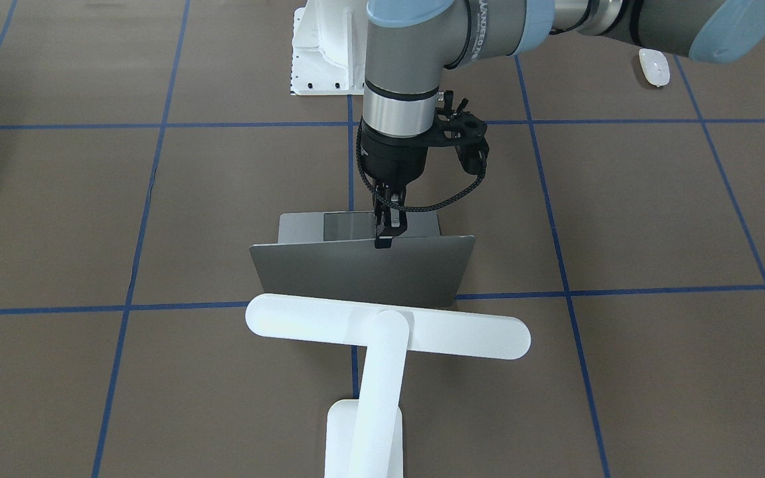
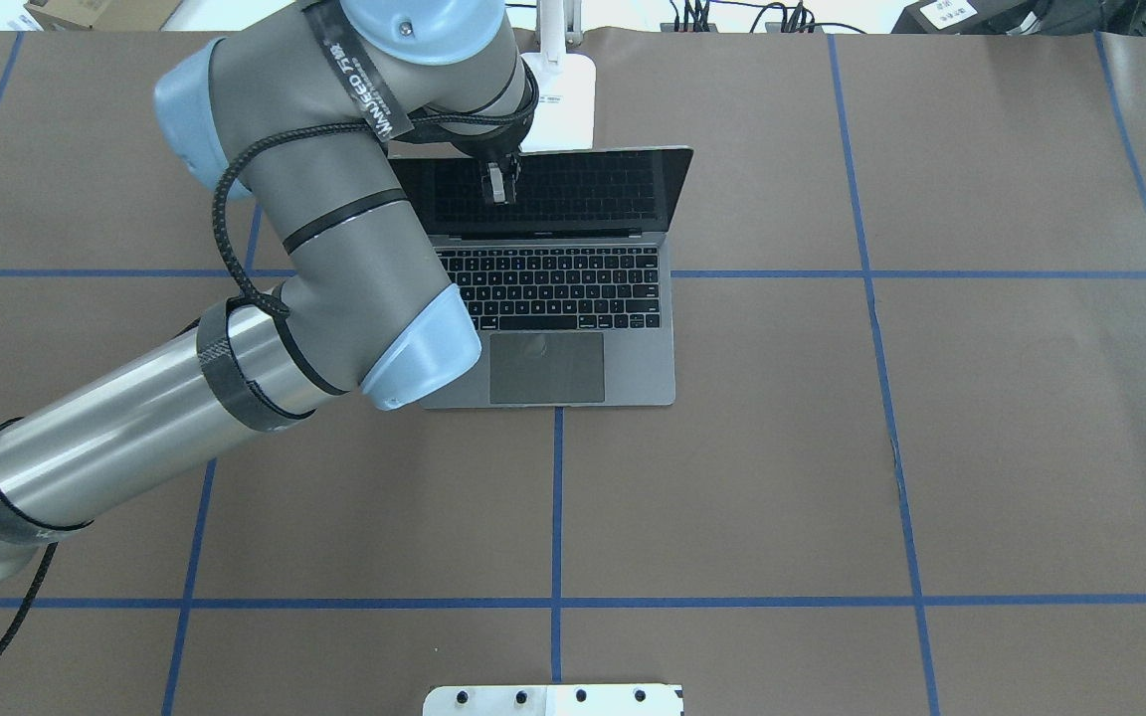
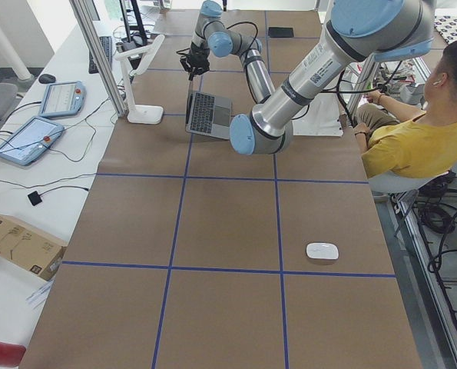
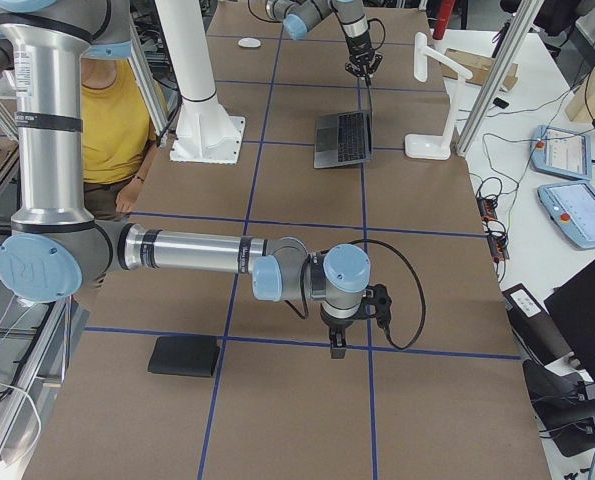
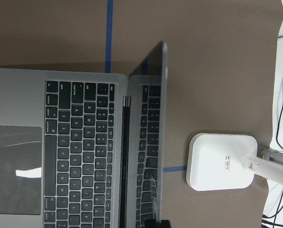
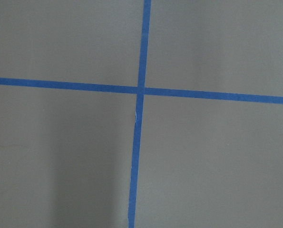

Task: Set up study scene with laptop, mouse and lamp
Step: 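Lower the laptop with the left gripper just in front of the lamp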

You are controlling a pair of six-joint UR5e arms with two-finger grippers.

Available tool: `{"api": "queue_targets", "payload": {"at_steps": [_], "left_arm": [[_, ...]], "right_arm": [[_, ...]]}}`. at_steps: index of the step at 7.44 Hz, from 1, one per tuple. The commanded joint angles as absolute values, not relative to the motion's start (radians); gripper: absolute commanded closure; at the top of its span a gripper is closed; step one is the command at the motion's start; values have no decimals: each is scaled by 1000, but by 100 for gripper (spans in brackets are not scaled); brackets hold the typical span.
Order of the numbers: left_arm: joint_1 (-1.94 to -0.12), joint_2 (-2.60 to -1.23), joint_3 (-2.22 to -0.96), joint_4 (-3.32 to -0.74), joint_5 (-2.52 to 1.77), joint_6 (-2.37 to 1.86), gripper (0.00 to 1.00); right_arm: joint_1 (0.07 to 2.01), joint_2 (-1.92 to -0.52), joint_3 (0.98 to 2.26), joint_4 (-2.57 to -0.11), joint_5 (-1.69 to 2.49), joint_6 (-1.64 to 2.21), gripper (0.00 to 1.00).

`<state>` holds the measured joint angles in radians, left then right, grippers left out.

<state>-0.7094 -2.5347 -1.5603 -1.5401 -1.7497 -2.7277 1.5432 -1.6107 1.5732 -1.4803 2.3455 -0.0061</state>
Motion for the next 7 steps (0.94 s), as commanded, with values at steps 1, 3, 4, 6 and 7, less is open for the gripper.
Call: {"api": "queue_targets", "payload": {"at_steps": [1, 3, 4, 6, 7], "left_arm": [[-709, -2551, -1485, -1604, -1749, -2727, 100], [-715, -2545, -1489, -1603, -1747, -2697, 100], [-719, -2536, -1497, -1597, -1747, -2657, 100], [-738, -2508, -1523, -1597, -1749, -2601, 100], [-739, -2500, -1523, -1600, -1749, -2591, 100]], "right_arm": [[1543, -1611, 1574, -1480, 2345, -6, 0], [1543, -1611, 1568, -1480, 2345, -6, 0], [1542, -1608, 1565, -1480, 2345, -8, 0], [1542, -1608, 1562, -1480, 2347, -6, 0], [1542, -1608, 1562, -1480, 2347, -6, 0]]}}
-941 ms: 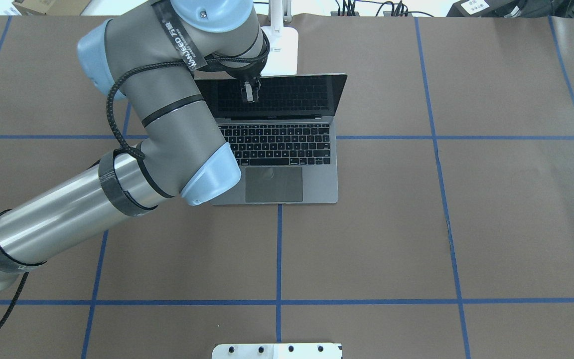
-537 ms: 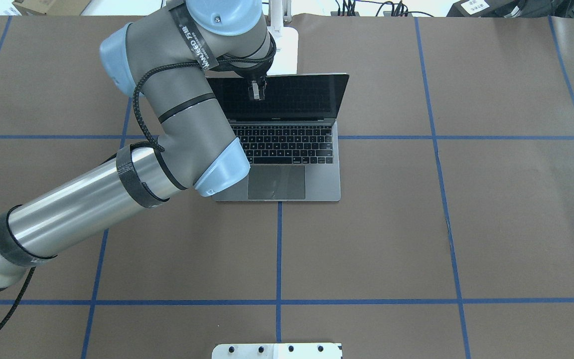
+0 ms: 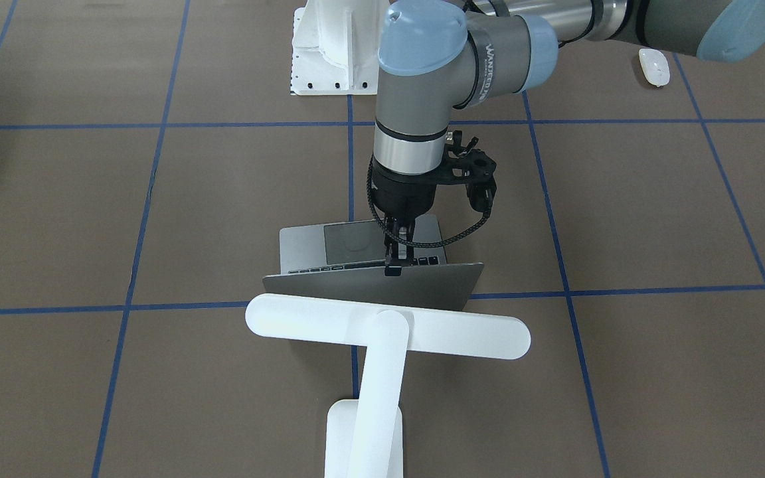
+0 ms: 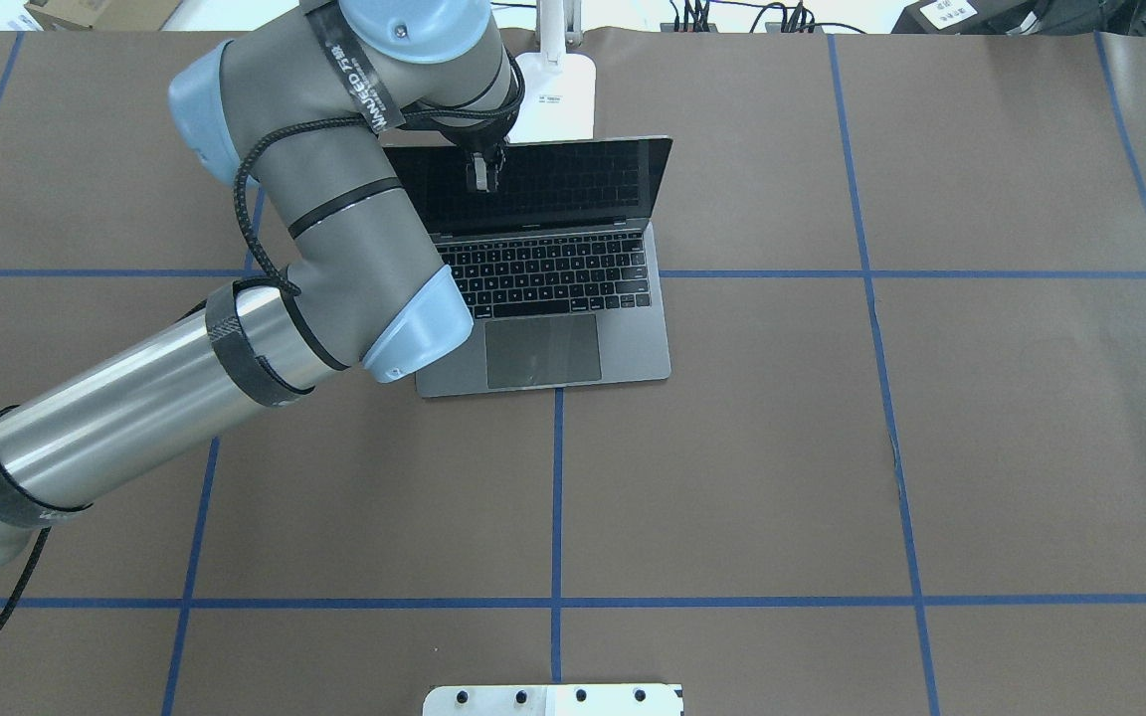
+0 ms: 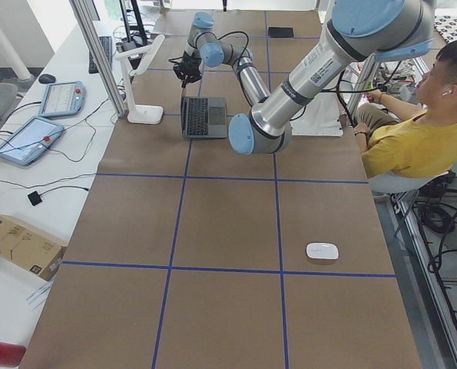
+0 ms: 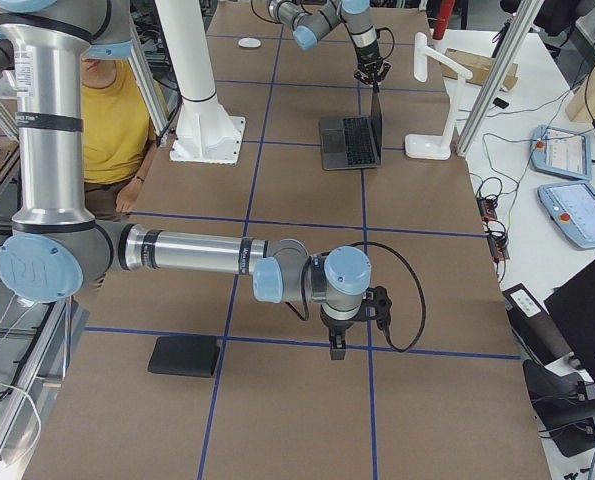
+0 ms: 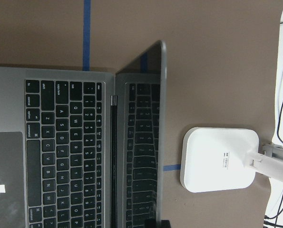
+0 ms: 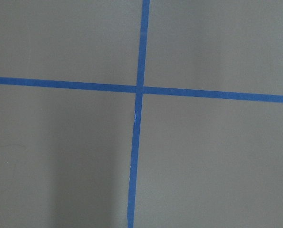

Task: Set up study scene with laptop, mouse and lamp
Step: 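Lower the laptop with the left gripper just in front of the lamp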

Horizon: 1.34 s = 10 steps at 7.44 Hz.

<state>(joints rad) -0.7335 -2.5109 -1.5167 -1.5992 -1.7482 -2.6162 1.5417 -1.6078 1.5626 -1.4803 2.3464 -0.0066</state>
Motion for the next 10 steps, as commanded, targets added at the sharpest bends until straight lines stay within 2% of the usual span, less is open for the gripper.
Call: {"api": "queue_targets", "payload": {"at_steps": [1, 3, 4, 6, 8, 10], "left_arm": [[-745, -2497, -1525, -1604, -1749, -2580, 100], [-744, -2496, -1525, -1606, -1749, -2557, 100], [-744, -2488, -1529, -1608, -1749, -2557, 88], [-742, -2461, -1539, -1621, -1749, -2531, 0], [-744, -2457, -1568, -1620, -1750, -2510, 0], [-752, -2410, -1677, -1614, -1761, -2461, 0]], "right_arm": [[1542, -1608, 1563, -1480, 2349, -8, 0], [1542, -1608, 1562, -1480, 2350, -6, 0], [1542, -1608, 1562, -1480, 2350, -6, 0], [1542, -1606, 1562, -1480, 2350, -6, 0], [1542, -1605, 1562, -1480, 2350, -6, 0], [1542, -1605, 1562, -1479, 2349, -6, 0]]}}
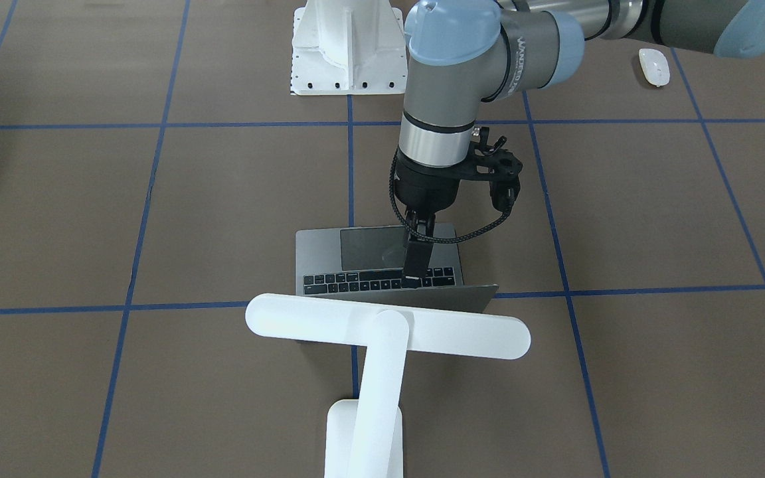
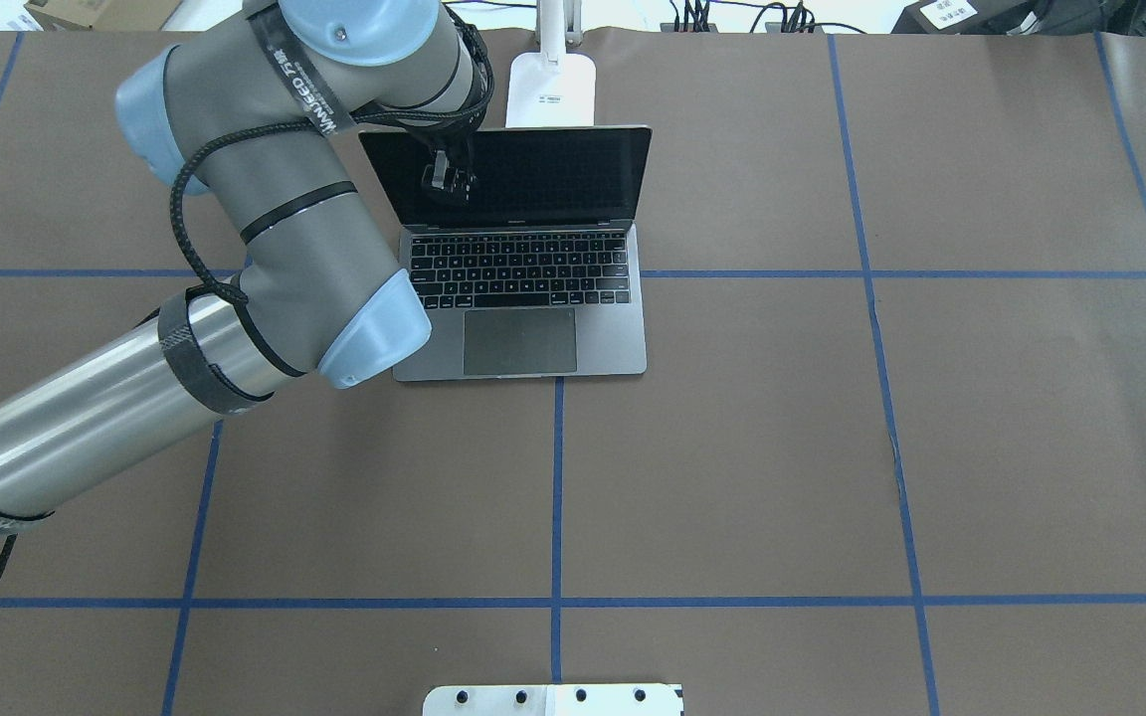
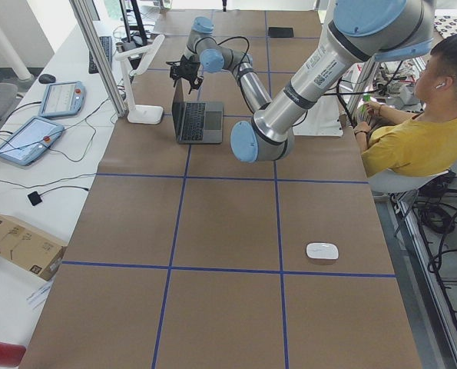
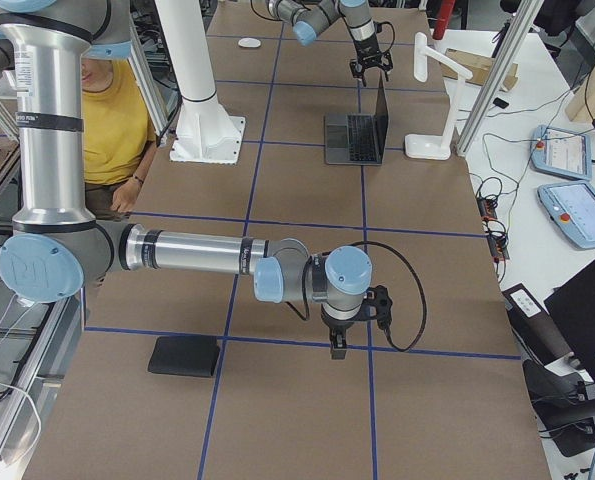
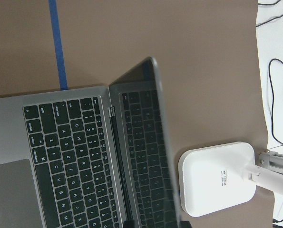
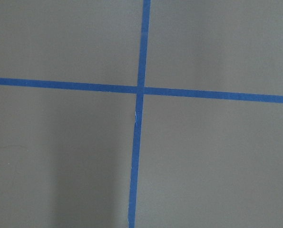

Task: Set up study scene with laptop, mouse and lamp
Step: 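Open the left gripper and withdraw the left arm from the laptop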

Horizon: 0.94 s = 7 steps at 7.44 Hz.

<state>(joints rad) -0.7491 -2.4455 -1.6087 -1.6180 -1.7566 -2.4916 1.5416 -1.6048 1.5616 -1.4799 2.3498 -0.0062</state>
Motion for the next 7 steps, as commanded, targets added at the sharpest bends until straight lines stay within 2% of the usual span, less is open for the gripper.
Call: {"api": "queue_targets", "payload": {"at_steps": [1, 3, 4, 6, 7], "left_arm": [[-750, -2342, -1772, -1608, -1761, -2353, 0], [-752, -2147, -1990, -1602, -1781, -2043, 0], [-762, -2082, -2056, -1577, -1782, -1928, 0], [-775, -2010, -2101, -1507, -1781, -1710, 0], [-775, -1932, -2138, -1506, -1782, -1549, 0]], "right_arm": [[1542, -1605, 1560, -1479, 2349, -8, 0], [1542, -1605, 1560, -1479, 2349, -6, 0], [1542, -1602, 1560, -1479, 2349, -8, 0], [1542, -1601, 1560, -1479, 2349, -8, 0], [1542, -1601, 1562, -1479, 2349, -8, 0]]}}
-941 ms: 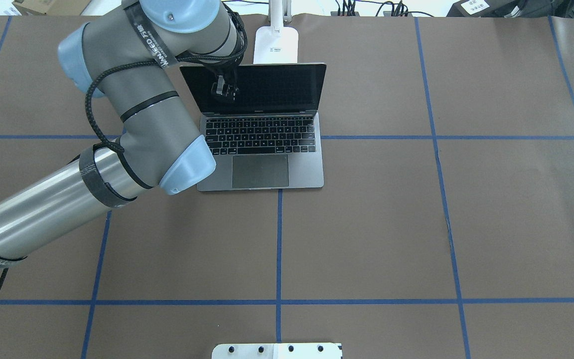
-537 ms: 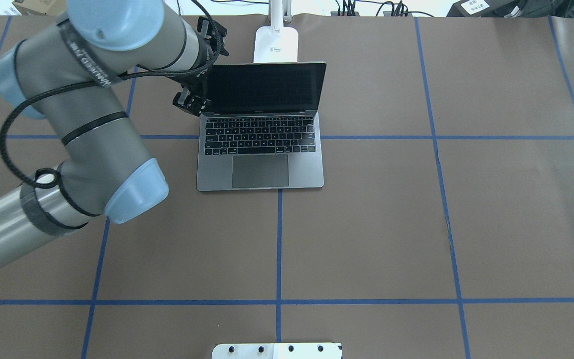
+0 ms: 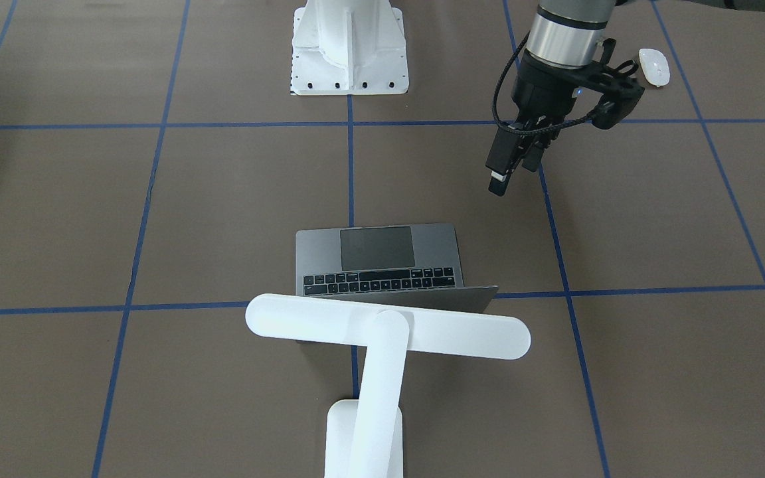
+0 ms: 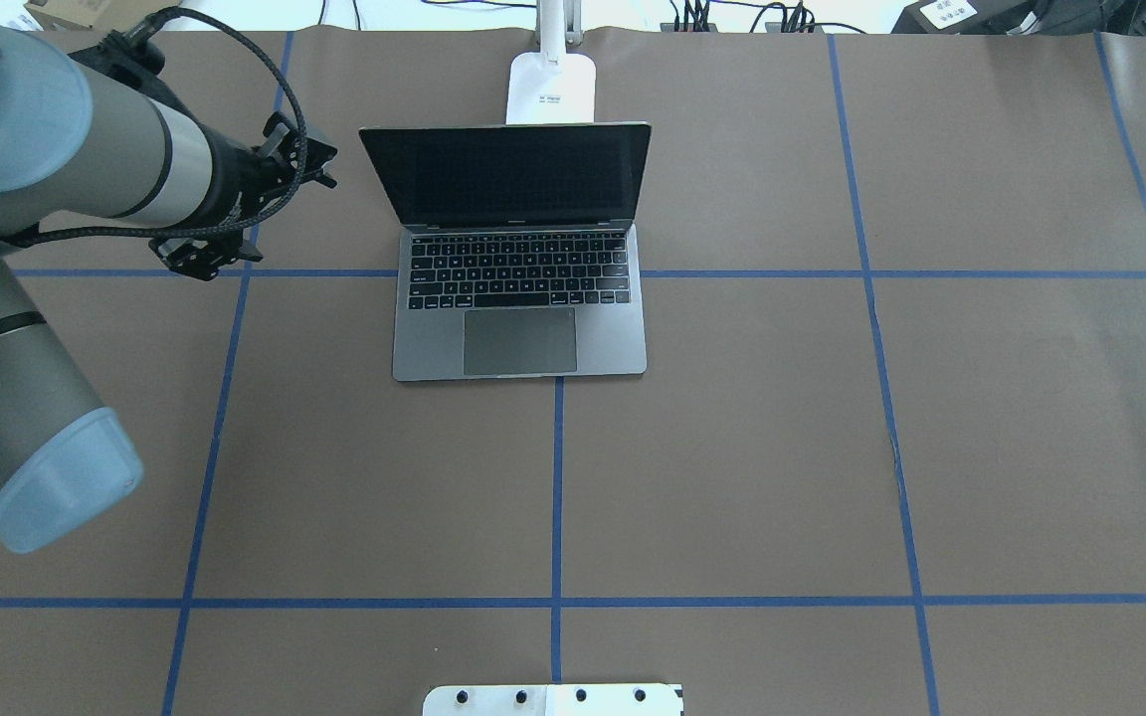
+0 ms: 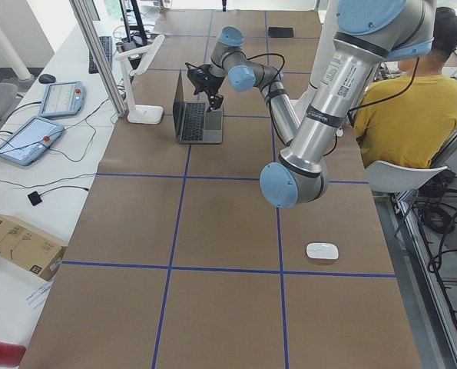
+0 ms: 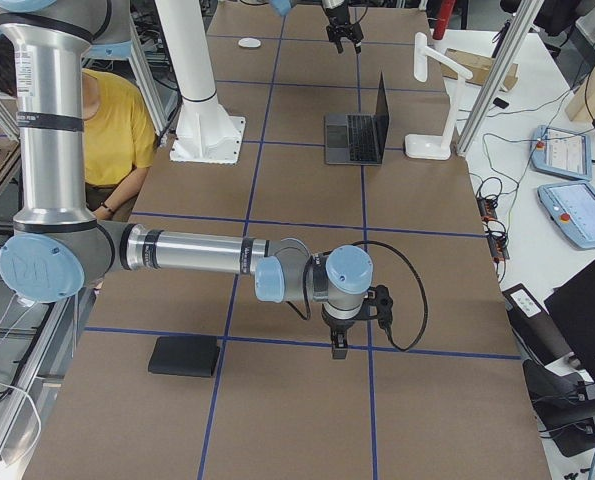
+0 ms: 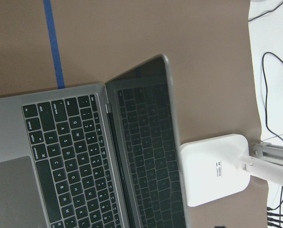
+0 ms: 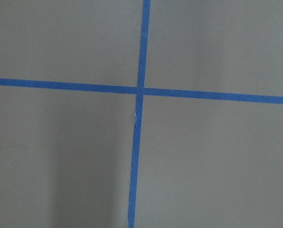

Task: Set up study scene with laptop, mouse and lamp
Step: 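Open the left gripper and withdraw the left arm from the laptop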

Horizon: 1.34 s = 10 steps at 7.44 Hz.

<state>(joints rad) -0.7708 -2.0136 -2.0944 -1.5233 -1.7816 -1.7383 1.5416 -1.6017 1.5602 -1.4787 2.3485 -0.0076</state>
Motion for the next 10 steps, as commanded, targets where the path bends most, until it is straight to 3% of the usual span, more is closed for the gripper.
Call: {"api": "queue_targets", "payload": {"at_steps": [1, 4, 7, 10], "left_arm": [[-785, -1860, -2166, -1509, -1782, -1411, 0], [-877, -1651, -2229, -1522, -1787, -936, 0], [-1074, -1551, -2200, -1523, -1927, -528, 0], [-1444, -1540, -1963, -1522, -2197, 35, 0]], "right_arm": [[1542, -1601, 1563, -1479, 2350, -6, 0], [1542, -1589, 1578, -1476, 2350, -2, 0], [1542, -1636, 1688, -1479, 2353, 33, 0], [1536, -1754, 1796, -1480, 2350, 54, 0]]}}
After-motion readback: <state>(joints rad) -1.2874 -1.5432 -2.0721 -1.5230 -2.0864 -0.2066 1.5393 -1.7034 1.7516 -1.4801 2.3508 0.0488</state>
